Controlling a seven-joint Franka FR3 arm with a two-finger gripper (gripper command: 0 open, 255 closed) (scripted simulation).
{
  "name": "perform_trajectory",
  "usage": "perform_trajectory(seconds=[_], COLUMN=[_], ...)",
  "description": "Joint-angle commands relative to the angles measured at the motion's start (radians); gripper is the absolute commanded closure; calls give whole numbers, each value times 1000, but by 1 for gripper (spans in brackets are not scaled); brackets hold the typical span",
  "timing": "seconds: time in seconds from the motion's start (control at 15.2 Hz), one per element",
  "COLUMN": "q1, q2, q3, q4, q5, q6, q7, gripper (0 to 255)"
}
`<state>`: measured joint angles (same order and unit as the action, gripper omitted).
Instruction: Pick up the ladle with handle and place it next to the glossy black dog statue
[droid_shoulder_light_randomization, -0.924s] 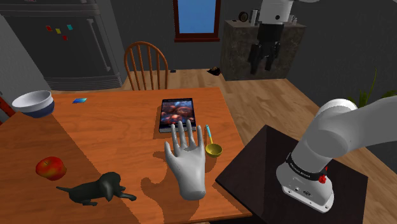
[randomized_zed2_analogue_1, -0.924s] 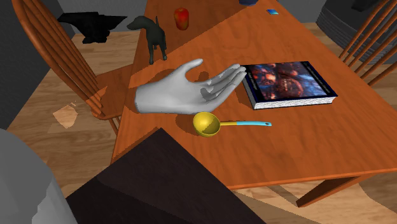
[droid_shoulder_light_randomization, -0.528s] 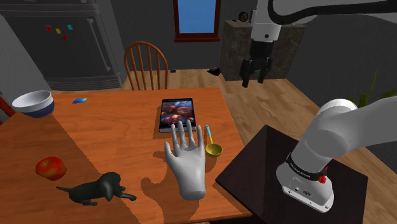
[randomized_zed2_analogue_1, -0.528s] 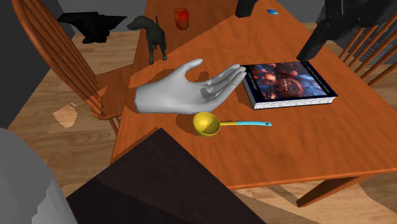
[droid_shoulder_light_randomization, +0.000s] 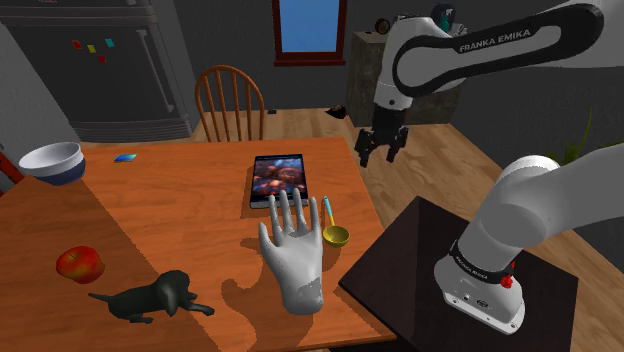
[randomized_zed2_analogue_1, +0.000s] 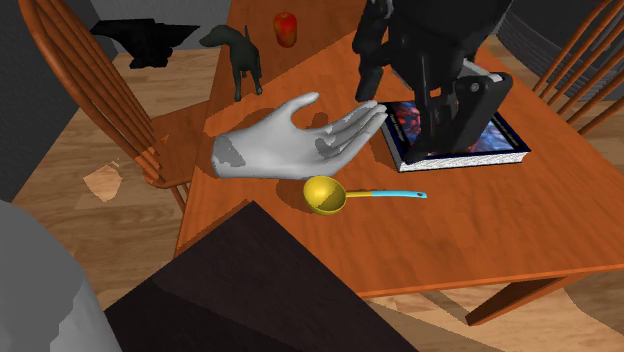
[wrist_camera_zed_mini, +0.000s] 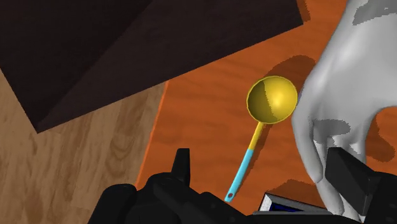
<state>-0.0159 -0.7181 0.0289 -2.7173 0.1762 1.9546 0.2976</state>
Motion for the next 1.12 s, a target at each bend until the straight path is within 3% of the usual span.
perform_trajectory(seconds=[0.0,0.66,1.06], q1=[6,60,117], q2=[42,426,740], q3=[21,95,116], q4=[-42,-113,-43], q5=[29,198,381], q6=[97,598,873], q7=[32,132,102], gripper=[0,0,0])
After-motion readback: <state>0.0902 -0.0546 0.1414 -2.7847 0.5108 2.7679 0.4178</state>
